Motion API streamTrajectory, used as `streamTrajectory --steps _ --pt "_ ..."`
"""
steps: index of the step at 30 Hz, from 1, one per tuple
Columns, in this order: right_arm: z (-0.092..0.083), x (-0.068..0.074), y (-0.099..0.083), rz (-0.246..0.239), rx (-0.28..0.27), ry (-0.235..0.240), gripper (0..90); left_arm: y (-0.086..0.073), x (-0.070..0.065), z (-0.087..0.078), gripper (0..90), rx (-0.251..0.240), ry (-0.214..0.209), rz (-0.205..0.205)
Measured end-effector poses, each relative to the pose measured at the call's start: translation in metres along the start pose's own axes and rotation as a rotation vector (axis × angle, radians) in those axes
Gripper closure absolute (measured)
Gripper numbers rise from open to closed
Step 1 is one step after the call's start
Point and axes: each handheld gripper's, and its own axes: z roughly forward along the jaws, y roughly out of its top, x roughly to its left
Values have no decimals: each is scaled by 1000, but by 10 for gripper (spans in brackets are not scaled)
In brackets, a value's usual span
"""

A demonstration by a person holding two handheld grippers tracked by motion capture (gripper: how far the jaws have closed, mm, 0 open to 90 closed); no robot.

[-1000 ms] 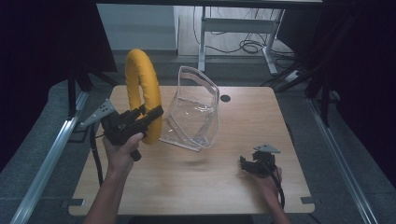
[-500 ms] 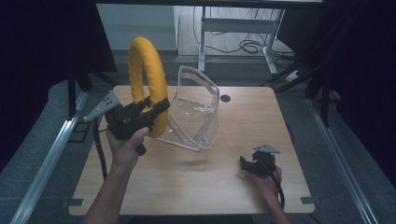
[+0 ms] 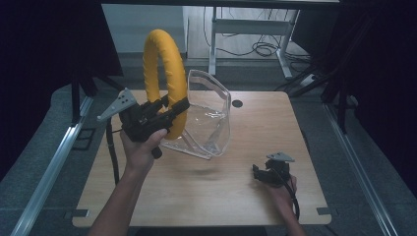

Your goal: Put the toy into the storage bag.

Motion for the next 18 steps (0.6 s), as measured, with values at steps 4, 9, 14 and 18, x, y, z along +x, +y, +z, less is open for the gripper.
streamTrajectory --steps 4,9,14,18 --pt "0 0 0 0 0 1 189 4 -4 7 508 2 -5 8" --pt "0 0 0 1 -1 0 190 8 -8 15 508 9 -17 17" --pt "0 0 0 1 -1 0 190 11 -11 24 508 21 -24 23" --pt "0 0 0 -3 -2 -1 190 12 -13 30 508 27 -31 18"
